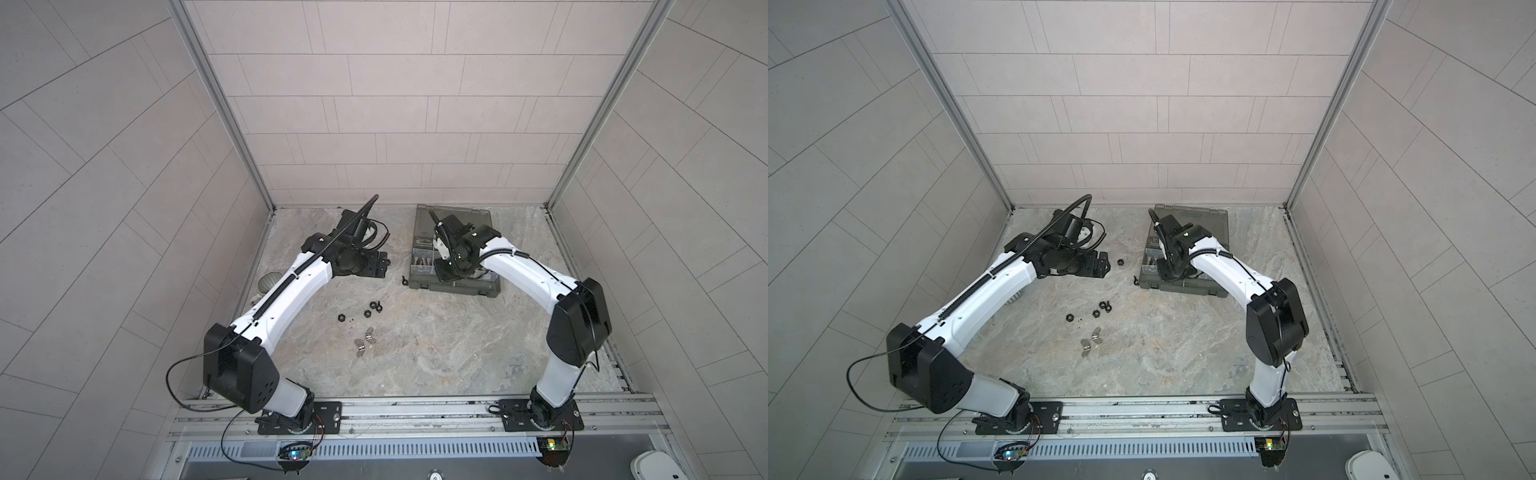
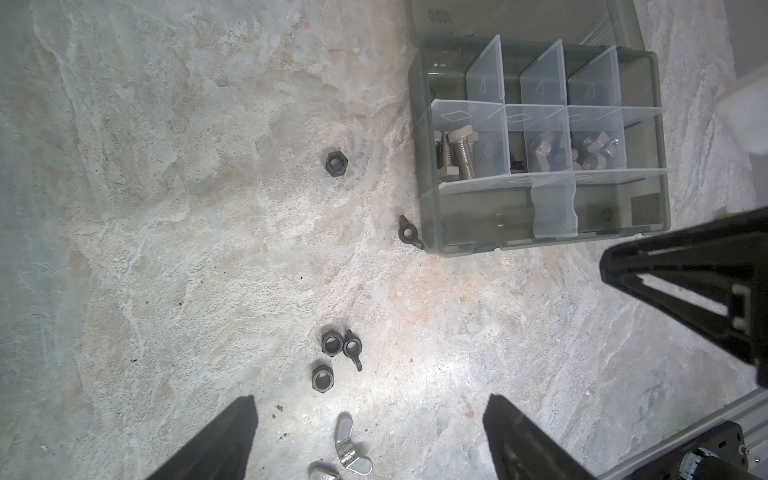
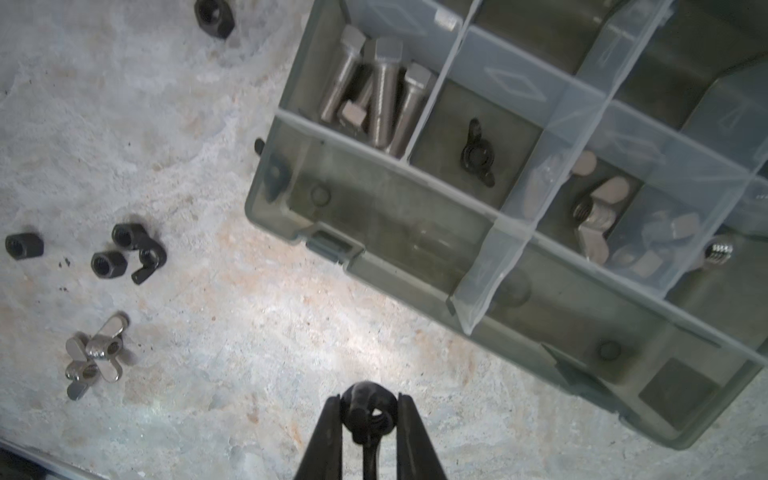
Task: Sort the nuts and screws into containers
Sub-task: 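Lift the black wing nut with the right gripper and carry it over the box, then lower the wing nut into the compartment and open the right gripper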
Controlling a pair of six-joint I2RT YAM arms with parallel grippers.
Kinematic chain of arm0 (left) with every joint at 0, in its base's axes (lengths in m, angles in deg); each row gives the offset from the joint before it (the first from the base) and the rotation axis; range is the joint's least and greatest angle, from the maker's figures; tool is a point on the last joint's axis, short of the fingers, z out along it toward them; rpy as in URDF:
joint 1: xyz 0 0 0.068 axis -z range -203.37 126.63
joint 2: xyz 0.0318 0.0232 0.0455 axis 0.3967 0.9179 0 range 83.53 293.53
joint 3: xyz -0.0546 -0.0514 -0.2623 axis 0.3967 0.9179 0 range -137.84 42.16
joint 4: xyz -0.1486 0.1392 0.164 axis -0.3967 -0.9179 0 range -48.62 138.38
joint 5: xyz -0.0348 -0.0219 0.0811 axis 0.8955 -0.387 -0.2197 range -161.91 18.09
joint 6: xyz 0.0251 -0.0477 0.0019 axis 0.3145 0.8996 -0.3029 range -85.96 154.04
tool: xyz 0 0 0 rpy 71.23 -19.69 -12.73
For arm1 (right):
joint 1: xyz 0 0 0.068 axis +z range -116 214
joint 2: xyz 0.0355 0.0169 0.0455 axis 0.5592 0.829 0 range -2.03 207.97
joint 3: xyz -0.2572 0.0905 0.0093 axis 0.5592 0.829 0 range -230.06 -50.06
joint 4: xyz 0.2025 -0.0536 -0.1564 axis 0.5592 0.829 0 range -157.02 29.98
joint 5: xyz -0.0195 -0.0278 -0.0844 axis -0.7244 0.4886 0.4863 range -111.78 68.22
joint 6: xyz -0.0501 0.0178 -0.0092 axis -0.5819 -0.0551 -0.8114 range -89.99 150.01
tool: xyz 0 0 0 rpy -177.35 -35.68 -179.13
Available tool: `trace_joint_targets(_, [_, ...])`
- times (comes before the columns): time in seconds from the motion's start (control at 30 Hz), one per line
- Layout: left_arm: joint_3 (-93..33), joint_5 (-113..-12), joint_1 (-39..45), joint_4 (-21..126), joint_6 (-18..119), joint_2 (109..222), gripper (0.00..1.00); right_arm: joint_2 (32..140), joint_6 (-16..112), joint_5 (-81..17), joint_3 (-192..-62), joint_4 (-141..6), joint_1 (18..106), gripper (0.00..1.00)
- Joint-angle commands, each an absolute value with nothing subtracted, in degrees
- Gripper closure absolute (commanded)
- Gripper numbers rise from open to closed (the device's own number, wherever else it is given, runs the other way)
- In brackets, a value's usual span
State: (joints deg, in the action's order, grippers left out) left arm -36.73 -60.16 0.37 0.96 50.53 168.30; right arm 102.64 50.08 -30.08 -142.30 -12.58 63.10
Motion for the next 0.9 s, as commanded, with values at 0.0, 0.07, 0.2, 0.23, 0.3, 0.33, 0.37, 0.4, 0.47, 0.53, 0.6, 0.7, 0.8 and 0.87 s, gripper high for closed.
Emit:
trace_joint_targets(0.0, [-36.6, -58.2, -0.9, 0.2, 50.1, 168.1, 0.08, 107.4, 48.7, -29.2, -147.5, -10.2, 61.0, 0.89])
trace_joint_targets(0.07, [-36.3, -57.4, -1.8, 0.0, 50.4, 168.1, 0.08, 110.4, 48.6, -30.0, -150.7, -10.1, 59.8, 0.89])
trace_joint_targets(0.2, [-36.2, -55.5, -3.4, 0.0, 50.6, 168.6, 0.08, 115.8, 48.7, -31.3, -156.9, -9.8, 57.7, 0.89])
trace_joint_targets(0.23, [-36.2, -55.3, -3.7, 0.0, 50.4, 168.8, 0.08, 117.1, 48.7, -31.4, -158.4, -9.6, 57.3, 0.89])
trace_joint_targets(0.3, [-36.4, -54.8, -4.5, -0.1, 50.0, 169.3, 0.08, 119.2, 48.7, -31.5, -160.8, -9.1, 56.6, 0.89])
trace_joint_targets(0.33, [-36.5, -54.6, -5.0, -0.2, 49.8, 169.6, 0.08, 120.3, 48.7, -31.8, -161.7, -8.9, 56.3, 0.89])
trace_joint_targets(0.37, [-36.7, -54.4, -5.3, -0.3, 49.6, 169.9, 0.08, 121.0, 48.9, -31.9, -162.4, -9.0, 55.9, 0.89])
trace_joint_targets(0.4, [-36.9, -54.1, -5.7, -0.4, 49.4, 170.3, 0.08, 121.8, 49.0, -32.1, -163.1, -9.0, 55.7, 0.89])
trace_joint_targets(0.47, [-37.5, -53.6, -6.4, -1.0, 48.9, 171.2, 0.08, 123.2, 49.2, -32.3, -164.1, -8.9, 55.3, 0.89])
trace_joint_targets(0.53, [-38.3, -52.7, -7.1, -1.4, 48.4, 172.2, 0.08, 124.3, 49.2, -32.3, -164.7, -8.9, 54.9, 0.88])
trace_joint_targets(0.6, [-39.3, -51.7, -7.6, -2.2, 47.9, 173.5, 0.08, 125.2, 49.3, -32.5, -165.2, -8.8, 54.4, 0.89])
trace_joint_targets(0.7, [-41.0, -49.3, -8.4, -3.8, 46.3, 175.5, 0.08, 125.9, 49.4, -32.7, -165.5, -8.8, 53.6, 0.89])
trace_joint_targets(0.8, [-41.8, -48.4, -9.1, -4.1, 46.1, 176.9, 0.08, 126.2, 49.3, -33.0, -165.4, -8.7, 53.1, 0.89])
trace_joint_targets(0.87, [-41.9, -47.9, -9.2, -3.8, 46.0, 177.3, 0.08, 126.4, 49.2, -33.0, -165.3, -8.6, 52.9, 0.88])
